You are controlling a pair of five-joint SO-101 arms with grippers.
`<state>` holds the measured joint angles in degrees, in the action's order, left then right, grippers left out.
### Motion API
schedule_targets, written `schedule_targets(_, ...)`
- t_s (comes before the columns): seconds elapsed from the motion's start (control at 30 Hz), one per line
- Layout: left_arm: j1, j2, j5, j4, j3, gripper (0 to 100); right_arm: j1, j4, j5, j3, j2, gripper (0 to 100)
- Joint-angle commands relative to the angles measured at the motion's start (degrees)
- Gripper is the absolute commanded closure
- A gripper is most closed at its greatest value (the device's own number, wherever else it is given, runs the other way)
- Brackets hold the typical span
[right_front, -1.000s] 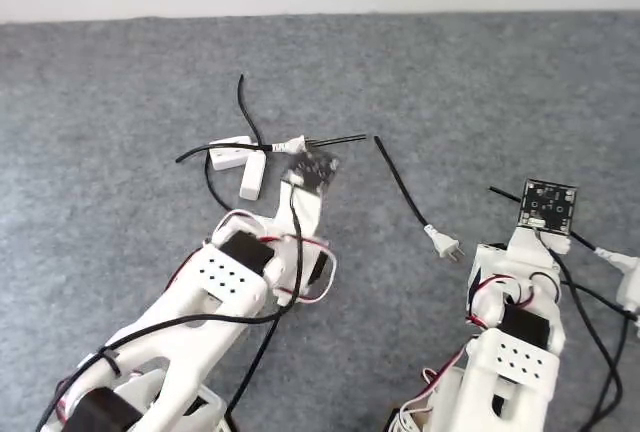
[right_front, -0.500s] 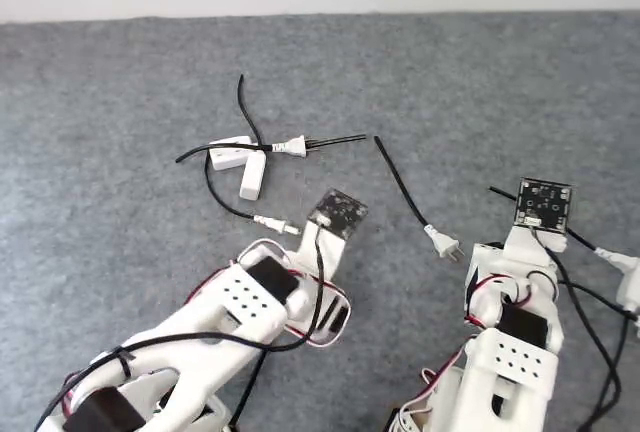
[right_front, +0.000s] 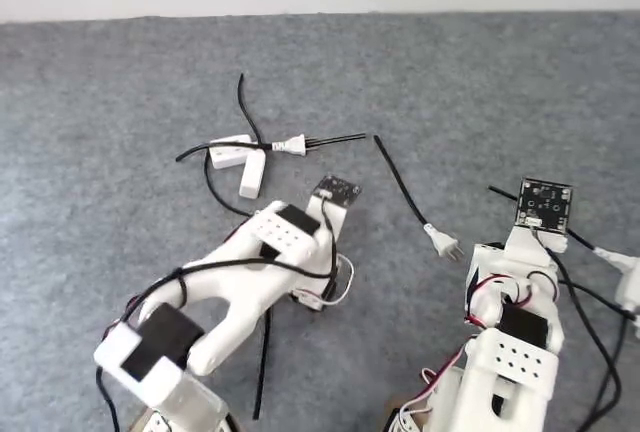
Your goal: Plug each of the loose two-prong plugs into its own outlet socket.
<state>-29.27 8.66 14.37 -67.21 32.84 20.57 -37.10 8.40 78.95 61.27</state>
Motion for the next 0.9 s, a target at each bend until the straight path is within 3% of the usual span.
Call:
schedule_targets(0.0, 4.92, 0.53, -2.46, 0.70, -2.33, 98, -0.22, 0.84, 0.62, -0.70, 0.40, 97.8)
schedule_targets(0.3, 16.09, -10.64, -3.60, 0.53, 1.45, 94, -0.31, 0.92, 0.70, -0.70, 0.40, 97.8)
schedule_targets(0.67, 30.24, -11.43, -10.11, 0.62, 4.62, 90, -0.40, 1.01, 0.70, -0.70, 0.22, 97.8)
schedule_targets(0.87, 32.35, -11.43, -13.98, 0.53, 5.49, 91, -1.89, 1.01, 2.02, -0.53, -0.04, 97.8)
